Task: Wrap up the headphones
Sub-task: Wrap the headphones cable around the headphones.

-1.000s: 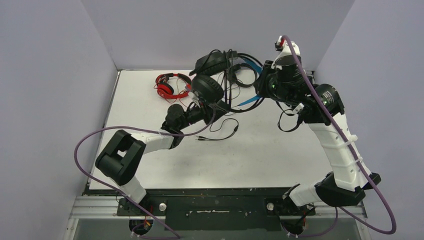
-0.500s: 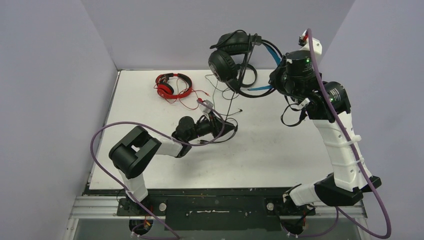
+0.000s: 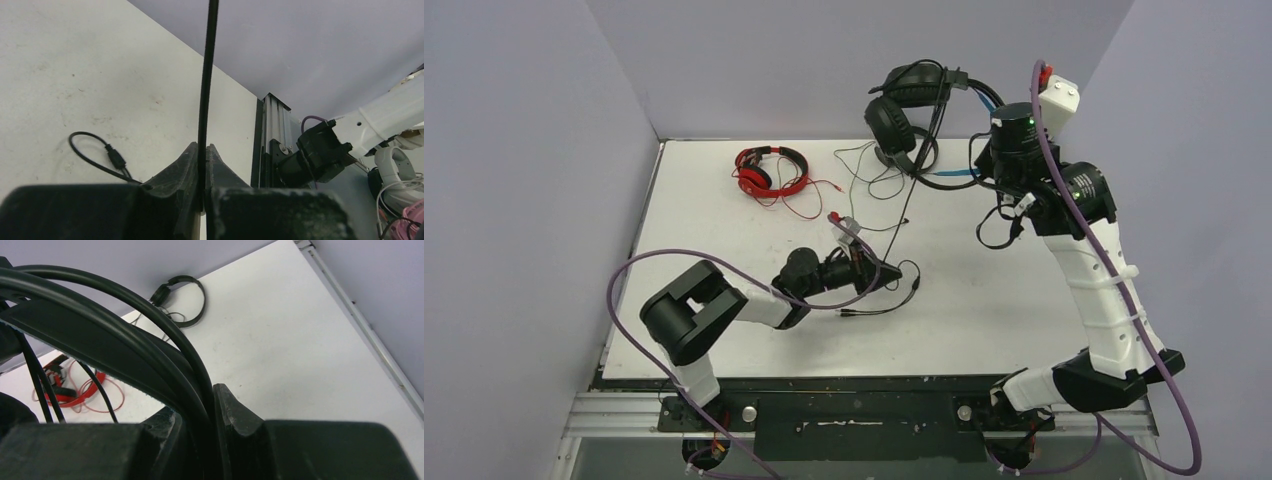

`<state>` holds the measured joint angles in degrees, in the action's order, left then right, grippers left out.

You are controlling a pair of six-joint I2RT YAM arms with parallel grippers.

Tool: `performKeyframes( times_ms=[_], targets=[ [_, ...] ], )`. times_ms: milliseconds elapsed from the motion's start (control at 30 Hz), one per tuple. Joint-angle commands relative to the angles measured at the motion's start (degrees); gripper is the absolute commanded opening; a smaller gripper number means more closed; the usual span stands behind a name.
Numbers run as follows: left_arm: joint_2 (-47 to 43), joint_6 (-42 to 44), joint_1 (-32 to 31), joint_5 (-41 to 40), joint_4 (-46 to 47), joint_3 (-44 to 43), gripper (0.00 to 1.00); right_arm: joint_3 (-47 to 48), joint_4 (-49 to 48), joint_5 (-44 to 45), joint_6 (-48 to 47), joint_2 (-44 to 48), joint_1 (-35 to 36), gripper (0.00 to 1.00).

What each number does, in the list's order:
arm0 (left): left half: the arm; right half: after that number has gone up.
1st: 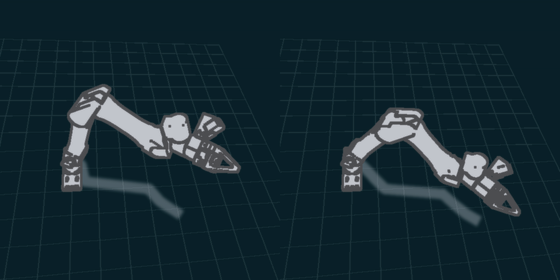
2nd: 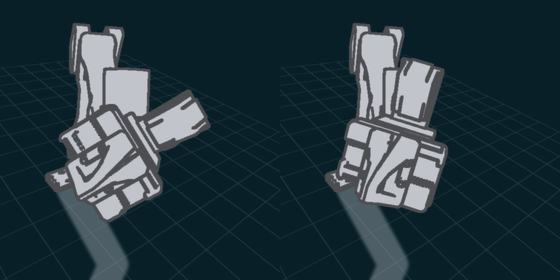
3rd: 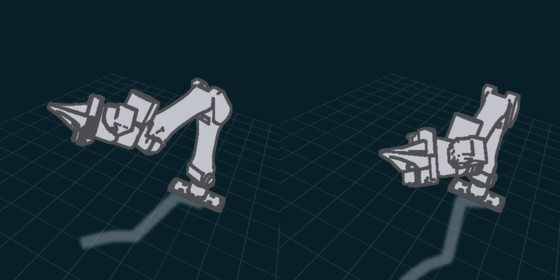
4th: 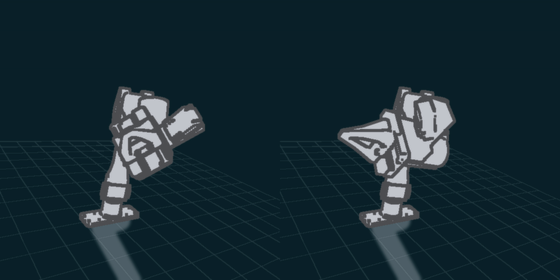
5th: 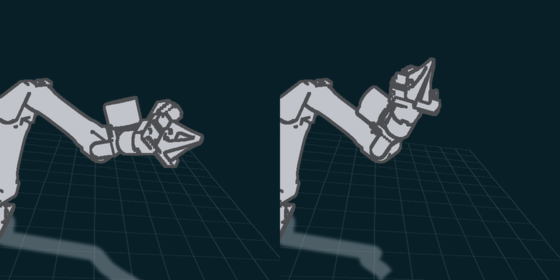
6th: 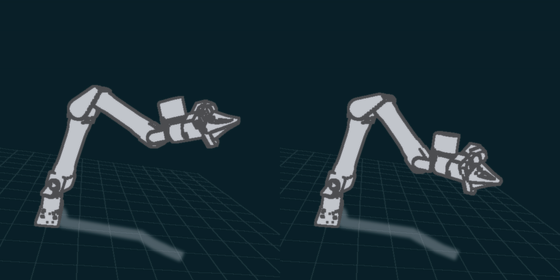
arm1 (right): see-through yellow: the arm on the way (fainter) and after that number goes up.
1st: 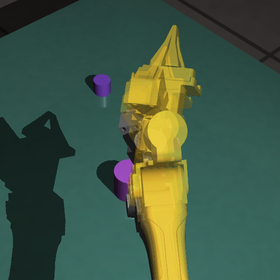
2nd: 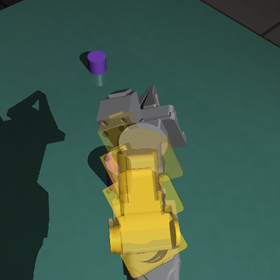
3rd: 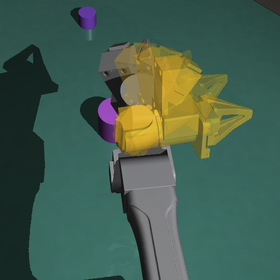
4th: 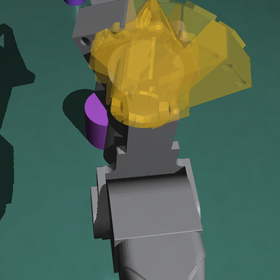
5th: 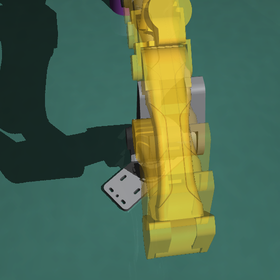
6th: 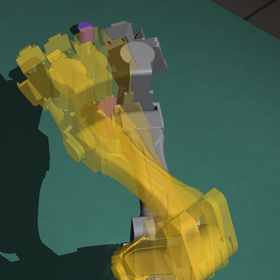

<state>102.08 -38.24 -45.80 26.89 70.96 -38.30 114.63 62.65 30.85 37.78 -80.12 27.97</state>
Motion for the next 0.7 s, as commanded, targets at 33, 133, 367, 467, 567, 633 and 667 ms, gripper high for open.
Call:
performKeyframes(
  times_ms=[33,133,367,467,567,633,667],
  targets=[
    [-10.8,4.7,-1.3,-2.2,-7.1,1.6,0.0,-3.9,-9.1,8.4,0.5,2.5,-1.2,0.0],
    [-17.7,9.9,-2.7,-4.7,-20.5,0.7,0.0,-7.4,-10.1,10.3,0.6,2.8,-1.6,0.0],
    [-30.9,20.5,-6.7,-12.1,-46.8,-3.7,0.0,-15.7,-11.3,11.6,2.2,2.1,-4.1,0.0],
    [-35.5,23.1,-7.3,-14.7,-54.9,-5.2,0.0,-18.7,-12.3,11.1,2.3,1.9,-5.2,0.0],
    [-39.5,24.4,-7.7,-14.7,-60.6,-6.6,0.0,-20.7,-12.4,10.8,2.5,1.5,-6.5,0.0],
    [-41.0,25.0,-8.0,-14.0,-63.5,-7.5,0.0,-21.6,-12.3,10.8,2.8,1.1,-7.1,0.0],
    [-41.6,25.1,-8.2,-13.5,-64.8,-7.9,0.0,-22.2,-12.3,10.9,2.9,1.1,-7.5,0.0]
  ],
)
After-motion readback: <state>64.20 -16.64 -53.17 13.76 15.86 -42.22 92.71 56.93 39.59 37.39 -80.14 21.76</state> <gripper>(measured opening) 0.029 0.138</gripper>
